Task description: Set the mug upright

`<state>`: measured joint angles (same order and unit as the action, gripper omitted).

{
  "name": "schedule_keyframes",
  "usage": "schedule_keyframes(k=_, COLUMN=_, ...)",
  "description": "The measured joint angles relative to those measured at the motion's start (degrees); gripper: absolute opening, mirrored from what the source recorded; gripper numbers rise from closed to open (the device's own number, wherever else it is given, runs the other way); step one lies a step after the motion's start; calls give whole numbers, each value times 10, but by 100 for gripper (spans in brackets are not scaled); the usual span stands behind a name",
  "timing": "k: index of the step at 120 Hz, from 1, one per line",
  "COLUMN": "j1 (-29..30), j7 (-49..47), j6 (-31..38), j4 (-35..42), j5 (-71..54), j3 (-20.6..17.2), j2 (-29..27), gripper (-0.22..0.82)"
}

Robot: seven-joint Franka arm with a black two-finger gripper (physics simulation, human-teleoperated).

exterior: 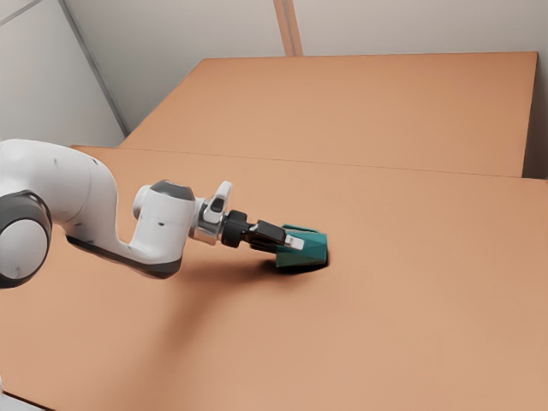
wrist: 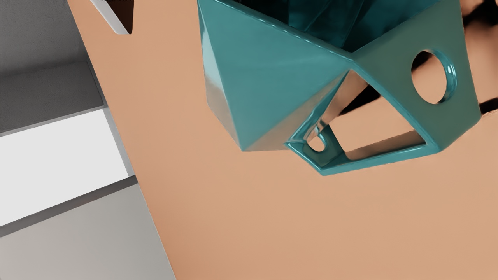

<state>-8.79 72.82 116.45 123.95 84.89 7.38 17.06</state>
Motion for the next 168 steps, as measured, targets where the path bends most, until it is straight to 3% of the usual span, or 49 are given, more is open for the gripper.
schedule_keyframes(k=14, j1=0, j7=1, j6=0, j4=0, j5=0, j3=-1, j2=-1, gripper=-2)
schedule_keyframes(k=29, j1=-1, j7=3, j6=7, j4=0, j5=-1, j3=-2, j2=-2, gripper=-10)
schedule_keyframes(k=76, j1=-1, j7=3, j6=26, j4=-9, j5=-50, j3=-4, j2=-47, gripper=-17)
schedule_keyframes(k=132, j1=25, j7=-106, j6=33, j4=-40, j5=-404, j3=-8, j2=-137, gripper=-18)
schedule_keyframes(k=168, j1=65, j7=-207, j6=33, j4=-24, j5=-610, j3=-49, j2=-191, gripper=-18)
